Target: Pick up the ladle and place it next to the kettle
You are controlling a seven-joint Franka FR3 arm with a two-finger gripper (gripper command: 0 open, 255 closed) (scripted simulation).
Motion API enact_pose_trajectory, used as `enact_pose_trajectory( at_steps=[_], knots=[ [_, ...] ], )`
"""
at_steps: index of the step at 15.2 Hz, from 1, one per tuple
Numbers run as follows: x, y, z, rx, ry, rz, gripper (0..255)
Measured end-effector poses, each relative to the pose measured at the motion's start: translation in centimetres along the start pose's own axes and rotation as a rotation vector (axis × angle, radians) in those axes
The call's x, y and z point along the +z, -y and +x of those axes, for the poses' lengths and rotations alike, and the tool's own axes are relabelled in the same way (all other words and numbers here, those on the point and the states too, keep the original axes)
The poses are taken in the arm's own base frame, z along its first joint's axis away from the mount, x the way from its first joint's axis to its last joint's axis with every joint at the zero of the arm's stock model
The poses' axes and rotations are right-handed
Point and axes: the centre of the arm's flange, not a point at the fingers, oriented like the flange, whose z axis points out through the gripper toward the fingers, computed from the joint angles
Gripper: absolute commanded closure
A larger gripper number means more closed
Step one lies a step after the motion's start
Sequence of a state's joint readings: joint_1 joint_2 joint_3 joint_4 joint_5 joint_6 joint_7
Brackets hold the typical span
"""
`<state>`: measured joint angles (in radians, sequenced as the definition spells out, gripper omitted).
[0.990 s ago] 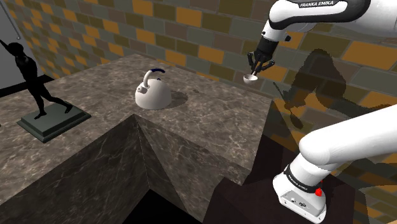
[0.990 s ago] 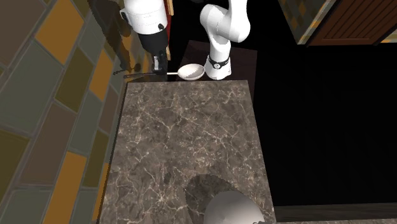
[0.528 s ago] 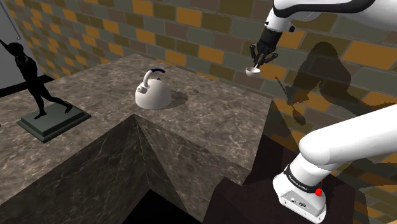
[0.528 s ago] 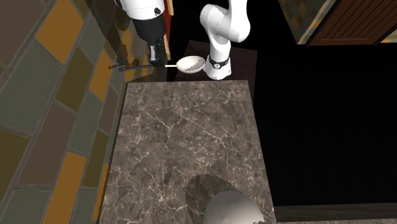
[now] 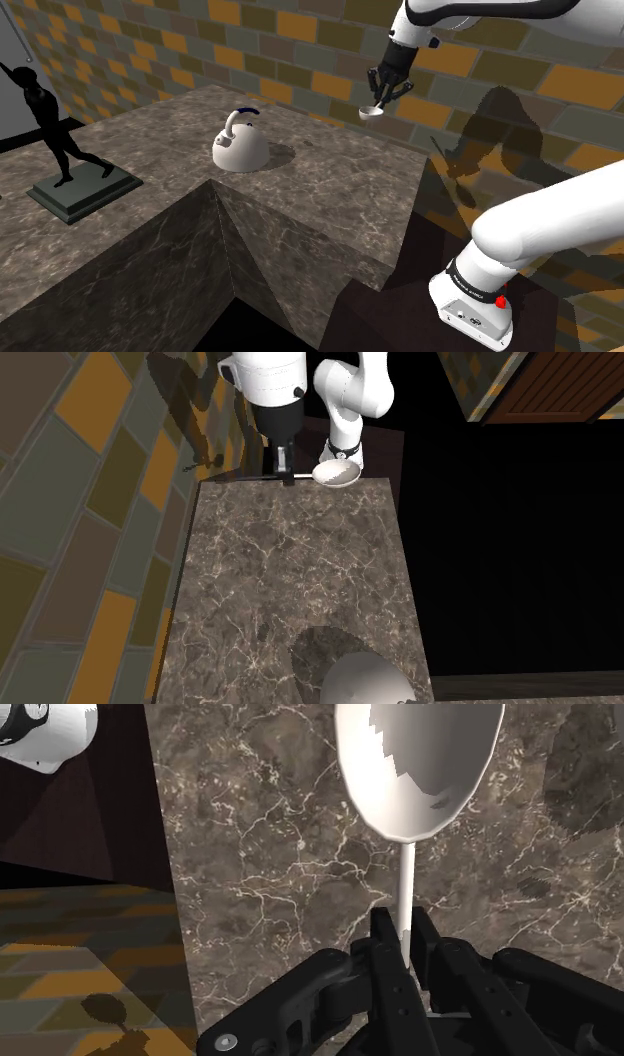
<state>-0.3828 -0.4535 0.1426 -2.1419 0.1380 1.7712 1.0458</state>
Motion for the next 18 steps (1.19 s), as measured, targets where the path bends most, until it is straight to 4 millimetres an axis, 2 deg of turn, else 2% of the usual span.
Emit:
enact_pose_trajectory(
  at_steps=[18],
  knots=[
    [2.0,15.2,-18.3,-0.001,-0.001,0.000,255]
  ],
)
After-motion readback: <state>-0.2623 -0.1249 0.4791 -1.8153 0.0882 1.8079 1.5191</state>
